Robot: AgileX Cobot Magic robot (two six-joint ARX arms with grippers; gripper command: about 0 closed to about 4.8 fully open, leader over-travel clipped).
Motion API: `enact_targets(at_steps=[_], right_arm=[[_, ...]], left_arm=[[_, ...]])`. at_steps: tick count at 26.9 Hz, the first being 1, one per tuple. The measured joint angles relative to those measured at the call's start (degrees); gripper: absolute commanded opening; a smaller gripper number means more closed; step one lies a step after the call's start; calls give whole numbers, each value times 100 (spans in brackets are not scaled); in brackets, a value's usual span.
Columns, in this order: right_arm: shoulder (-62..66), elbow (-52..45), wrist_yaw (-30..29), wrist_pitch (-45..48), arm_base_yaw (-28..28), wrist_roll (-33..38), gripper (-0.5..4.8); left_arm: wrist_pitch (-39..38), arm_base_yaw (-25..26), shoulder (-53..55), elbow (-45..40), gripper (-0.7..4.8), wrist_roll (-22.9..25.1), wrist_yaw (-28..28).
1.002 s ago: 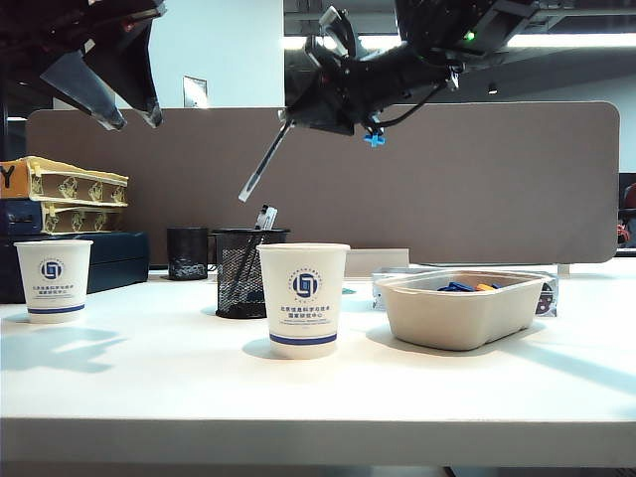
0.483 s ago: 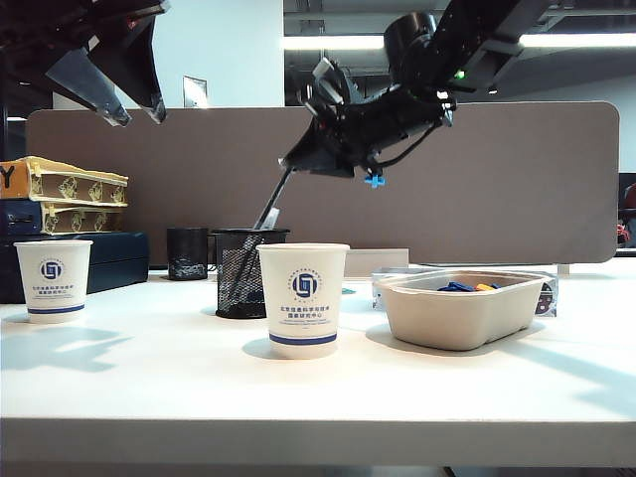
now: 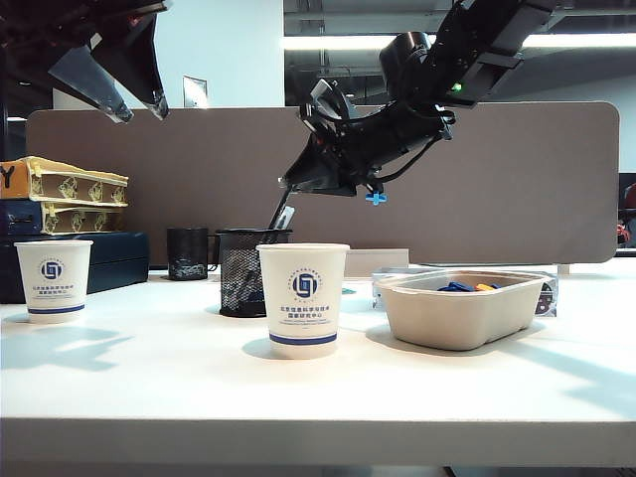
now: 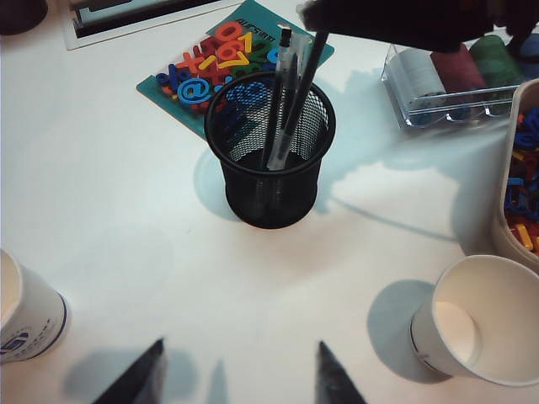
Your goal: Pick up one pen and put it in the pen container.
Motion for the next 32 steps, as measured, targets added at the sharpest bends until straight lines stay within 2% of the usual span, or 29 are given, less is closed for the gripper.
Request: enact_targets(at_steps=[7,23,27,32], right_arm=[[0,4,4,-11,-2,0,86],[186,4,33,-61,160,-4,87],[186,4,26,-50,149,-2,114],[122,2,24,-55,153,2,114]], left_arm=[[-2,0,0,0,219,0,0],[0,0,-2,0,219,0,0],[0,0,-2,0,219,0,0],[9,0,-2,0,219,0,0]])
